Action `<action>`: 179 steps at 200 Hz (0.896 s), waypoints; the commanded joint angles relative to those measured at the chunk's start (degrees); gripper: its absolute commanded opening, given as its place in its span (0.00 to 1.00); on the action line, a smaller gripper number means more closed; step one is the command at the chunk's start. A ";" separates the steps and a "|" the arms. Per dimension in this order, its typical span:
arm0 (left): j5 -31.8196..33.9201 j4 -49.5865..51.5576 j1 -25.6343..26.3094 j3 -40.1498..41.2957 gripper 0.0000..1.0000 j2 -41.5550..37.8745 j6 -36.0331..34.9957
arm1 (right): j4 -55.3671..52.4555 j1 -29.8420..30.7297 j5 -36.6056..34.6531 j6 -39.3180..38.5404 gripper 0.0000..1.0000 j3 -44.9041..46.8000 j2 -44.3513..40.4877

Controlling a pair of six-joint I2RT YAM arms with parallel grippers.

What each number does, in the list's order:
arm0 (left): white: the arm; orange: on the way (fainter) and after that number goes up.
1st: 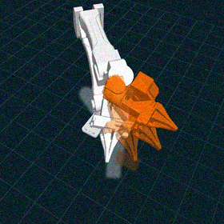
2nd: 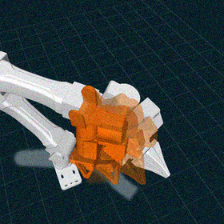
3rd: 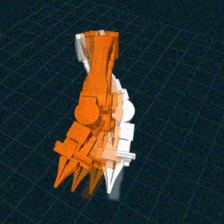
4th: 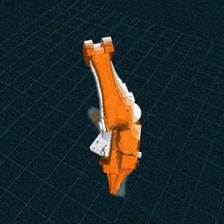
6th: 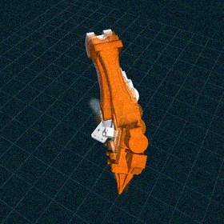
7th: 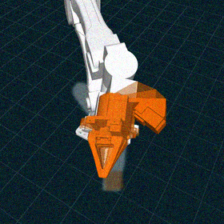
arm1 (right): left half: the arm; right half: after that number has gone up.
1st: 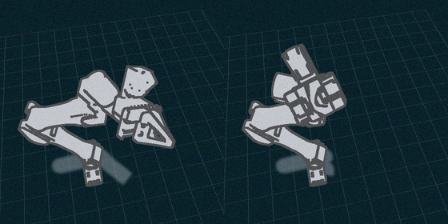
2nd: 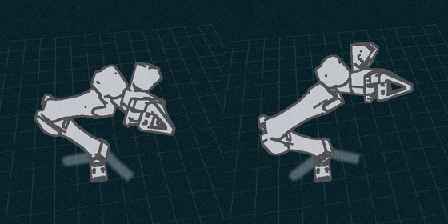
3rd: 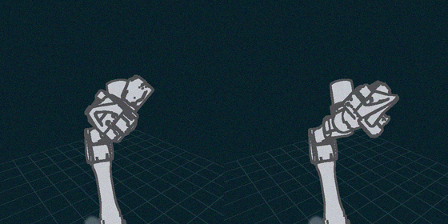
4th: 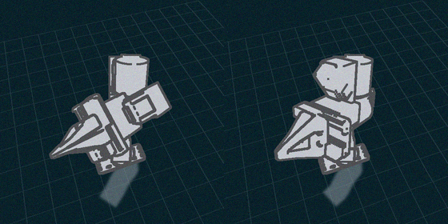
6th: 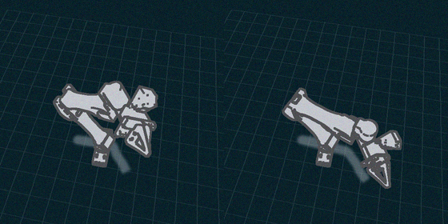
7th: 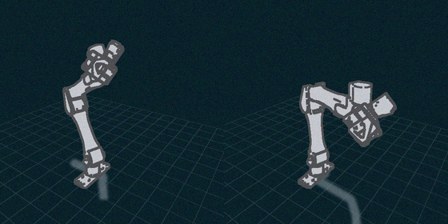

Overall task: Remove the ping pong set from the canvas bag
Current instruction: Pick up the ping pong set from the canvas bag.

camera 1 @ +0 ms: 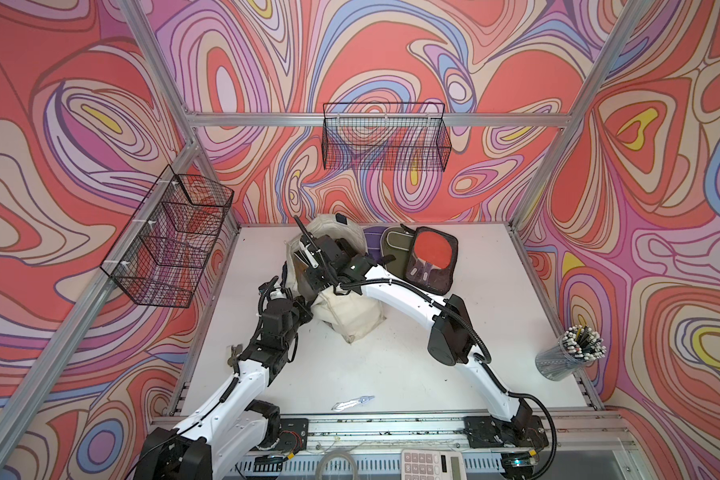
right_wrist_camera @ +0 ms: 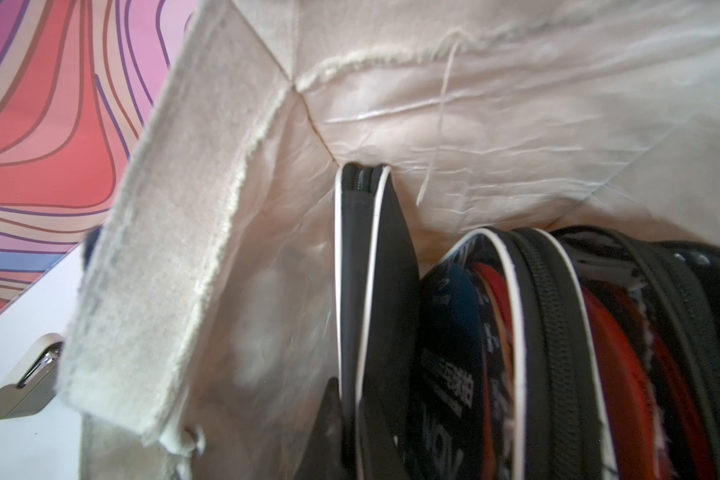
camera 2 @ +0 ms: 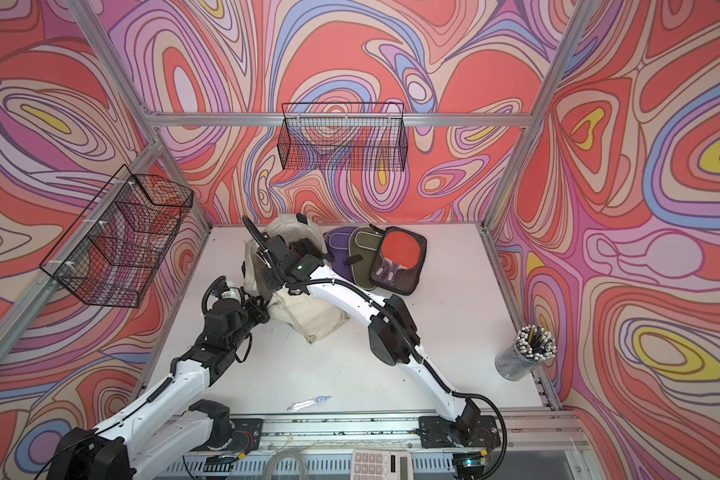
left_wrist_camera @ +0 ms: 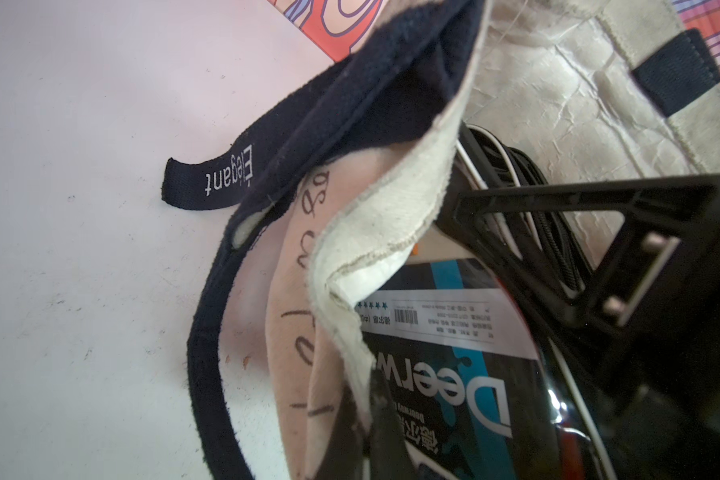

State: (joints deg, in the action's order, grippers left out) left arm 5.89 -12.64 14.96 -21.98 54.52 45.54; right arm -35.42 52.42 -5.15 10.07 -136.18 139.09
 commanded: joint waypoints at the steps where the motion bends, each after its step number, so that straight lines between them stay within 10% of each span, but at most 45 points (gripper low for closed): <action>1: 1.06 2.27 0.04 -0.24 0.00 0.67 -0.89 | 1.48 -0.39 -0.75 0.16 0.00 -2.95 -4.72; 179: 1.23 1.83 0.03 -0.73 0.00 1.43 -1.24 | 1.45 -0.38 -2.09 -0.48 0.00 -7.04 -12.67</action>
State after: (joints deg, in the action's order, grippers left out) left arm 5.82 -13.13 14.98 -22.02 54.87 45.01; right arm -38.15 52.31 -5.85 10.50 -140.05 134.15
